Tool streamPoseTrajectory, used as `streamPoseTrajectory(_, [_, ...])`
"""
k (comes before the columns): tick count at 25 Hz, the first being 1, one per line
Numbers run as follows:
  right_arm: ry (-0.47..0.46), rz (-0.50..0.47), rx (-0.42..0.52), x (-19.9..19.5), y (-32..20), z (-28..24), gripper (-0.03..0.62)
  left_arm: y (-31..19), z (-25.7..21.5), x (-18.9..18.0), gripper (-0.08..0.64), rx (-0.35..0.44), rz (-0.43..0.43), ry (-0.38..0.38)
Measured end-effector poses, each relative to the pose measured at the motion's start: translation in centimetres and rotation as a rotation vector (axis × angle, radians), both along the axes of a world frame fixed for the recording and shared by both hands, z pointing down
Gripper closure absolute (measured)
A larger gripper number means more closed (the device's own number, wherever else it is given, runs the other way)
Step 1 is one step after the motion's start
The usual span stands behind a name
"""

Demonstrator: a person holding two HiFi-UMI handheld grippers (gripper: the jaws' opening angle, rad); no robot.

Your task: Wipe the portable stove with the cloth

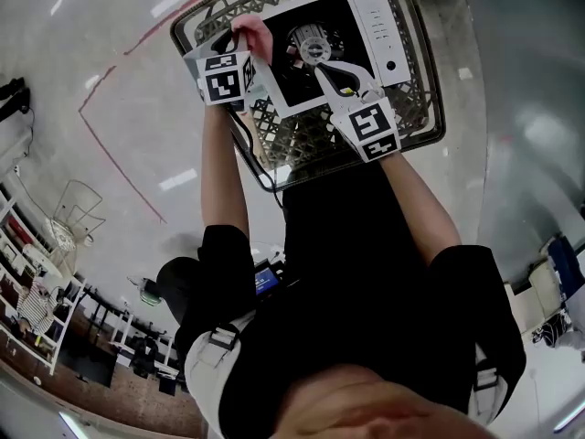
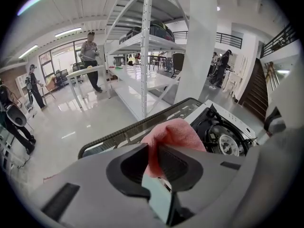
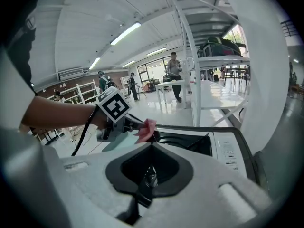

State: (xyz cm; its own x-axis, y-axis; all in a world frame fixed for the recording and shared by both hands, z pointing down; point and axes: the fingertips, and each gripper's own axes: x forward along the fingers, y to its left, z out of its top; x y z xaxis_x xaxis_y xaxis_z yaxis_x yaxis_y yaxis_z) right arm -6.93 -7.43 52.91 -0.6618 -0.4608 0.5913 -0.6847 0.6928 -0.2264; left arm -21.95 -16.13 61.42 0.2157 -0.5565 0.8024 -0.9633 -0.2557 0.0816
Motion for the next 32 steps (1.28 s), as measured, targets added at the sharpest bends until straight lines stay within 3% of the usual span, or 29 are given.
streamPoseTrajectory(6, [-0.009,-0.007,-0.009,0.1,0.0,0.5,0.589,-0.6,-1.3,1.6,0.497,-0.001,0.096,0.02])
streamPoseTrajectory(12, [-0.01,-0.025,-0.002,0.6,0.4,0.6,0.589,-1.0,-1.2,3.5,0.497,-0.024,0.332,-0.114])
streamPoseTrajectory(16, [-0.032,-0.015,-0.006,0.7,0.7,0.4,0.589,-1.5,-1.6,5.4,0.497,-0.036,0.421,-0.129])
streamPoseTrajectory(27, [-0.084,0.019,-0.013,2.6,0.4,-0.1,0.589,-0.4,-1.0,10.9,0.497,-0.12,0.585,-0.172])
streamPoseTrajectory(32, [-0.109,0.027,-0.013,3.7,-0.1,0.1,0.589,-0.5,-0.6,12.1,0.497,-0.132,0.577,-0.203])
